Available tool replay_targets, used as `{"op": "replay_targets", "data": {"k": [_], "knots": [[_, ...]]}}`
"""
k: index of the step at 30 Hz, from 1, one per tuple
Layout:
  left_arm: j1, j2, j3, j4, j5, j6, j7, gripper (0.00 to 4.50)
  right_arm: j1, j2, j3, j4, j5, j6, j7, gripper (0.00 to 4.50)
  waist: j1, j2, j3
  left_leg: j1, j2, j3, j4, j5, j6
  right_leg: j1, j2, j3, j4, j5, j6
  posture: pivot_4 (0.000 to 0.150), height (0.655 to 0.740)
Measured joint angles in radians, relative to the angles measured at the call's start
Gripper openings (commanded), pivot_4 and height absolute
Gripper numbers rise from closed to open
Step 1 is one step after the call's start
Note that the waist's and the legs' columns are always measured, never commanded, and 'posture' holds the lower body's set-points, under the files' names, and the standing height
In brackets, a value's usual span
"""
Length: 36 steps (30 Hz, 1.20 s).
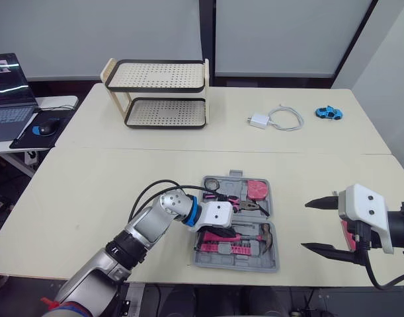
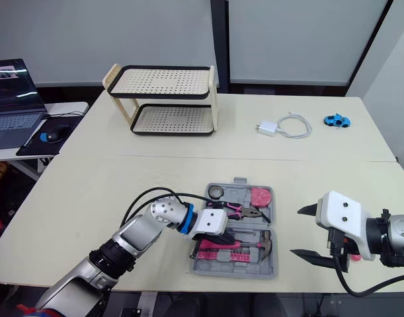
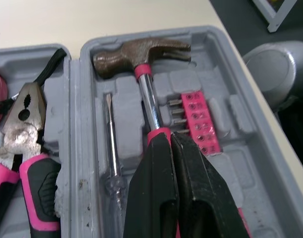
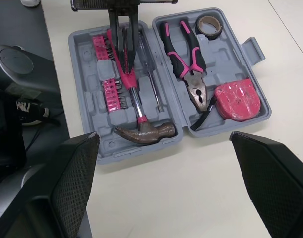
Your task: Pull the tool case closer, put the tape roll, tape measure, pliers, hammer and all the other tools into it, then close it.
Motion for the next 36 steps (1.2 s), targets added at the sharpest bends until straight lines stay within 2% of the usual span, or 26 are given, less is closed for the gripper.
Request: {"op": "replay_targets", "data": {"k": [12, 26, 31, 36], "knots": [[0.01, -0.02, -0.007, 0.066, 0.079, -0.102, 0.032, 0.06, 0.0, -0.001, 0.0, -0.003, 0.019, 0.004, -0.002, 4.5, 0.0, 0.001, -0.001, 0.001, 0.0, 0.0, 0.0, 0.0, 0.0, 0.001, 0.0, 0.0, 0.0, 0.0, 0.0, 0.15, 0.74], [0.021, -0.035, 0.004, 0.104, 0.086, -0.168, 0.05, 0.06, -0.006, -0.002, -0.001, -0.008, 0.019, 0.014, -0.005, 4.5, 0.004, 0.002, -0.002, 0.001, 0.0, -0.001, 0.001, 0.0, 0.0, 0.003, 0.0, 0.0, 0.0, 0.0, 0.0, 0.15, 0.74], [0.036, -0.037, 0.056, 0.073, 0.034, -0.061, 0.058, 0.06, -0.028, 0.0, 0.0, -0.007, 0.019, 0.003, -0.018, 4.5, 0.0, 0.001, -0.001, 0.001, 0.0, -0.002, 0.001, 0.0, 0.0, 0.001, 0.0, 0.0, 0.001, 0.0, 0.0, 0.15, 0.74], [0.038, 0.011, 0.22, -0.097, -0.111, 0.117, 0.063, 0.06, -0.047, 0.027, 0.005, 0.003, 0.011, -0.029, -0.042, 4.5, -0.004, 0.0, 0.0, 0.0, 0.001, -0.002, 0.001, 0.0, 0.0, 0.001, 0.0, 0.0, 0.001, 0.0, 0.0, 0.15, 0.74]]}}
